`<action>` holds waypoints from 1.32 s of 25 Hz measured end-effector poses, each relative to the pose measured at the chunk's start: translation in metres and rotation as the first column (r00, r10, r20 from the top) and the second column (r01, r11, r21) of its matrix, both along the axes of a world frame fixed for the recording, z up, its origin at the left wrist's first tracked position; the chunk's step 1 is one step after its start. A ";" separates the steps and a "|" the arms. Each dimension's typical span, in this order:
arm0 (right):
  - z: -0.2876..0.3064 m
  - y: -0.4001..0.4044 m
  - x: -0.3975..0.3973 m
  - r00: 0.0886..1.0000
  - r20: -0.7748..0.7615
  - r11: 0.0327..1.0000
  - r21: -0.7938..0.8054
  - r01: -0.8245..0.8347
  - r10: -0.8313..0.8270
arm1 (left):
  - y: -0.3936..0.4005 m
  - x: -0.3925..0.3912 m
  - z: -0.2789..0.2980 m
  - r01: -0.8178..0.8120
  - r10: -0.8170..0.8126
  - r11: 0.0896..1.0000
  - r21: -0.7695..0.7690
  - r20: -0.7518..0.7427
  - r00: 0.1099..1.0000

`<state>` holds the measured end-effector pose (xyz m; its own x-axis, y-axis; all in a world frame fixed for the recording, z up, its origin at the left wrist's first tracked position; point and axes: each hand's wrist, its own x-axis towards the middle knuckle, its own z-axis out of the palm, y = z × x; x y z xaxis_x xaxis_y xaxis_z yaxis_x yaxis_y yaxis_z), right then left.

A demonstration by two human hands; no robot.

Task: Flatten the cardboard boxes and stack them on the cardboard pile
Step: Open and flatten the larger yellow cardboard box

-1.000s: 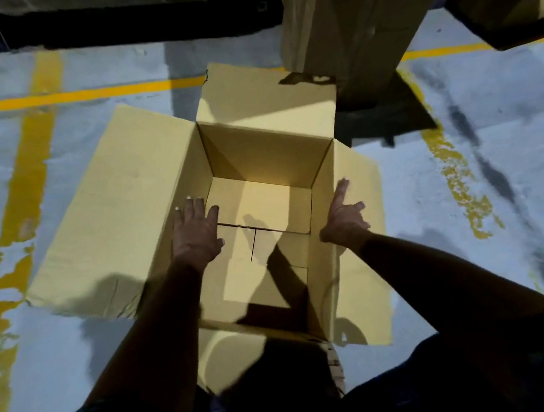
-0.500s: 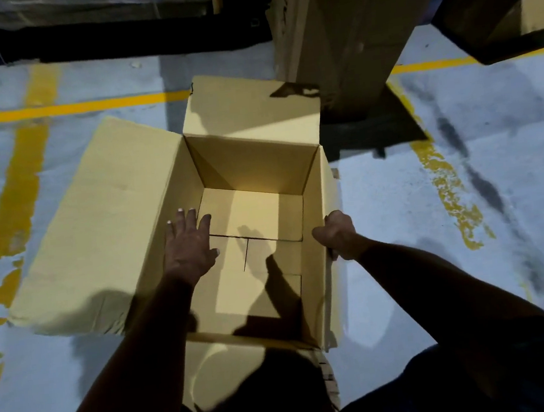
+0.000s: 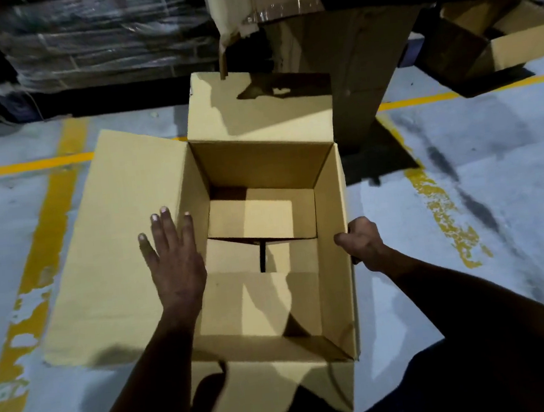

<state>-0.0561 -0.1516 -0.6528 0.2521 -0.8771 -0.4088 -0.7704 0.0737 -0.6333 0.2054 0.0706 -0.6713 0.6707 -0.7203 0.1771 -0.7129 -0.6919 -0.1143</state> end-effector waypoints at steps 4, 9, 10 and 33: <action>0.043 0.015 -0.030 0.998 0.053 0.999 -0.041 -0.013 0.015 | 0.039 -0.002 0.025 -0.348 0.277 0.929 -0.123 -0.390 0.878; 0.073 0.038 -0.053 0.991 0.118 0.995 -0.082 -0.048 0.058 | 0.053 -0.005 0.048 -0.405 0.234 0.884 -0.231 -0.531 0.814; 0.076 0.041 -0.056 0.990 0.129 0.995 -0.086 -0.040 0.050 | 0.055 -0.008 0.053 -0.404 0.233 0.883 -0.237 -0.525 0.819; 0.068 0.056 -0.064 0.929 -0.319 0.982 0.053 -0.181 0.189 | 0.059 -0.039 0.083 -0.316 0.197 0.944 -0.093 -0.609 0.768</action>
<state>-0.1202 -0.0954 -0.5845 0.2609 -0.8172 -0.5140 -0.9337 -0.0784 -0.3492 0.1659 0.1301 -0.5879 0.8412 -0.5014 -0.2023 -0.3928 -0.8238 0.4086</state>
